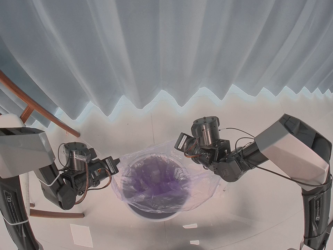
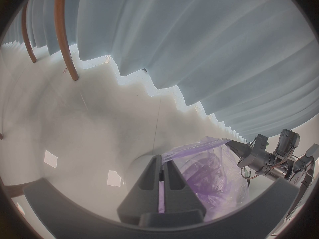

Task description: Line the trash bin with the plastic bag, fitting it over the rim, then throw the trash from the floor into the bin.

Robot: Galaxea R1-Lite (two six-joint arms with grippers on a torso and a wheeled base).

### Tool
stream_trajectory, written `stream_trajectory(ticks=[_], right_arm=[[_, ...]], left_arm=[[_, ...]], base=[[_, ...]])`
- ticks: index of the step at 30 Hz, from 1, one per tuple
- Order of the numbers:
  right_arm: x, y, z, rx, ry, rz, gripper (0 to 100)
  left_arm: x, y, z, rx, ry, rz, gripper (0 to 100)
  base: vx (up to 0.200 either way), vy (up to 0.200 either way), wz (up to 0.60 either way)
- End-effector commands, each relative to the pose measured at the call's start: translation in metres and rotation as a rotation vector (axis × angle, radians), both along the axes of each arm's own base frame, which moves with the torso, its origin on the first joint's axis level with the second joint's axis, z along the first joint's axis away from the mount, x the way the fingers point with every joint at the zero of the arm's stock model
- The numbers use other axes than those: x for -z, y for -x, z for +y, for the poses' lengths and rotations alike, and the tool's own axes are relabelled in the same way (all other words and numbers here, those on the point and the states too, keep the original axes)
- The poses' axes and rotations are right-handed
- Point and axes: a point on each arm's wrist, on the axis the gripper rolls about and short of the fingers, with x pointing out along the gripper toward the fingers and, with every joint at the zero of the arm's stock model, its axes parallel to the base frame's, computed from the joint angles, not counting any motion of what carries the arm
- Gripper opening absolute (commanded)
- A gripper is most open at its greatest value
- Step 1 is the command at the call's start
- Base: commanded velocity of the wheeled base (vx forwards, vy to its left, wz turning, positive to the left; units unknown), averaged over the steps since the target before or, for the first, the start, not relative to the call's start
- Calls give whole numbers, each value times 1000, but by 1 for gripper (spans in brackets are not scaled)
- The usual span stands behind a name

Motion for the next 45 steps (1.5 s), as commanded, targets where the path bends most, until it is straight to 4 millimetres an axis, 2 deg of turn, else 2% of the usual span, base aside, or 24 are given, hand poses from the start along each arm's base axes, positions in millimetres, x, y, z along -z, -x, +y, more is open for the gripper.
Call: stream_trajectory(ticks=[1, 21, 32, 38, 39, 40, 41, 45], right_arm=[[7, -1, 1, 2, 3, 12, 0], [27, -2, 1, 28, -21, 73, 0], [30, 2, 1, 49, -58, 104, 0], [36, 7, -3, 61, -58, 131, 0], [36, 8, -3, 62, -58, 134, 100], [36, 9, -3, 63, -59, 136, 100], [36, 10, -4, 63, -58, 137, 100], [29, 11, -5, 77, -87, 134, 100]], left_arm=[[6, -1, 0, 0, -4, 17, 0], [27, -7, 11, -47, -14, 38, 0], [31, 3, 13, -47, -5, 6, 0], [39, 17, 15, -43, -8, 29, 0], [42, 20, 16, -46, -9, 33, 0], [43, 21, 16, -45, -9, 30, 0], [44, 22, 16, -44, -10, 30, 100], [43, 25, 18, -46, -10, 36, 100]], base=[[0, 0, 0], [0, 0, 0], [0, 0, 0], [0, 0, 0], [0, 0, 0], [0, 0, 0], [0, 0, 0], [0, 0, 0]])
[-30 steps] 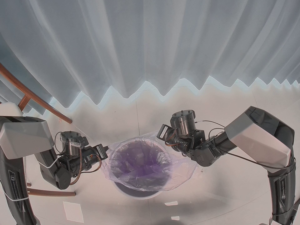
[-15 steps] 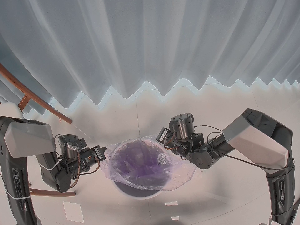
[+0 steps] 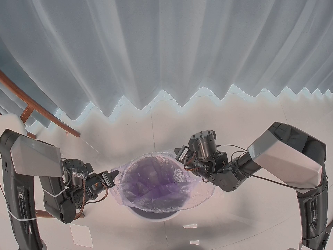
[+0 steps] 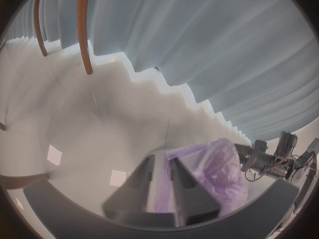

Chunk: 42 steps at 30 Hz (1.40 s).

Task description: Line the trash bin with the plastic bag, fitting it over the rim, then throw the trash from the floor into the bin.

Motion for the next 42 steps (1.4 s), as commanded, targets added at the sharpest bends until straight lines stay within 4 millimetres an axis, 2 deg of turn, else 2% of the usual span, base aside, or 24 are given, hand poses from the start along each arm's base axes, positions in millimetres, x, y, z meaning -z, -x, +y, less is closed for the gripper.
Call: stream_trajectory(ticks=[1, 8, 10, 15, 21, 29, 33, 39, 42], right_arm=[[-8, 2, -3, 9, -21, -1, 100], [-21, 12, -12, 24, -36, 4, 100], [-32, 17, -18, 38, -40, -10, 100], [-54, 30, -31, 45, -56, -31, 100], [-69, 45, -52, 61, -53, -42, 100], [-56, 65, -82, 94, 13, 34, 100], [-39, 75, -97, 92, 91, 80, 100], [-21, 88, -101, 68, 112, 80, 100], [-10, 97, -94, 36, 121, 90, 100]], left_arm=[[3, 4, 1, 1, -3, 22, 100], [-8, 4, 5, -16, 11, -12, 100], [-21, 5, 7, -26, 33, -46, 100], [-45, 19, 6, -37, 112, -75, 100], [-48, 39, 2, -1, 110, -40, 100], [-40, 44, -9, 46, 94, -5, 100], [-32, 44, -11, 59, 67, 17, 100], [-26, 43, -11, 62, 53, 37, 100], [-23, 43, -12, 64, 49, 45, 100]], base=[[0, 0, 0], [0, 0, 0], [0, 0, 0], [0, 0, 0], [0, 0, 0], [0, 0, 0], [0, 0, 0], [0, 0, 0], [0, 0, 0]])
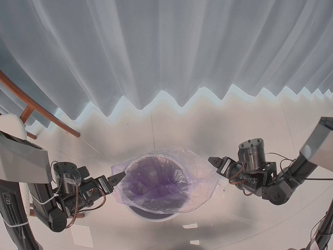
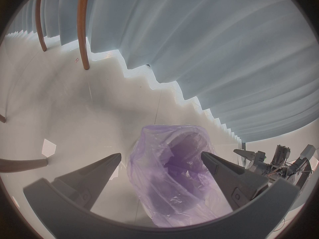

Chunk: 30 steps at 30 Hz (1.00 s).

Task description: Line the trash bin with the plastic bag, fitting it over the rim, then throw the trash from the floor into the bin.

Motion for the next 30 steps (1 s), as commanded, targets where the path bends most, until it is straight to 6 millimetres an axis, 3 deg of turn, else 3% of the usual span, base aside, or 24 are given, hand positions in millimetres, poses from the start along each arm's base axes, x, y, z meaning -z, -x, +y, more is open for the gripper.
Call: stream_trajectory(ticks=[1, 10, 11, 20, 21, 30], right_arm=[[23, 17, 8, -49, 37, 56, 100], [44, 17, 17, -72, 43, 64, 100], [44, 17, 17, -72, 43, 64, 100], [52, 16, 20, -63, 37, 86, 100], [54, 17, 20, -63, 37, 90, 0], [57, 16, 20, -31, 19, 78, 0]], left_arm=[[8, -1, -1, 4, -9, 28, 100], [13, 0, -5, 18, -17, 45, 100], [14, 0, -6, 24, -19, 45, 0], [15, 2, -6, 20, -24, 53, 0], [15, 2, -6, 20, -24, 53, 0], [14, 3, -3, 10, -28, 55, 0]], base=[[0, 0, 0], [0, 0, 0], [0, 0, 0], [0, 0, 0], [0, 0, 0], [0, 0, 0]])
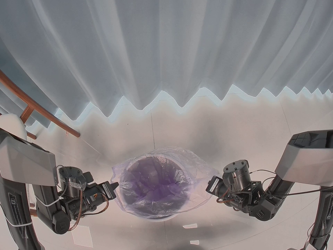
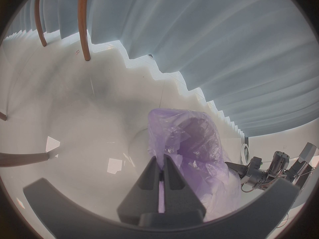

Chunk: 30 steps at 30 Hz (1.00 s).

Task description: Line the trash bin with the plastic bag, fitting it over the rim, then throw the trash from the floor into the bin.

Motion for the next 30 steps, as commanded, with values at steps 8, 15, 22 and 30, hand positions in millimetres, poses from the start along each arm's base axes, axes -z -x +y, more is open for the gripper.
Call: stream_trajectory(ticks=[8, 15, 22, 30], right_arm=[[15, 23, 11, -46, 52, 42, 0], [38, 31, 29, -84, 69, 21, 0], [54, 38, 40, -103, 95, 19, 0], [70, 42, 44, -98, 123, 12, 0]], left_arm=[[9, 22, 11, -20, -72, 85, 0], [24, 22, 13, -59, -147, 124, 0], [34, 19, 20, -117, -177, 154, 0], [44, 19, 20, -131, -205, 186, 0]], base=[[0, 0, 0], [0, 0, 0], [0, 0, 0], [0, 0, 0]])
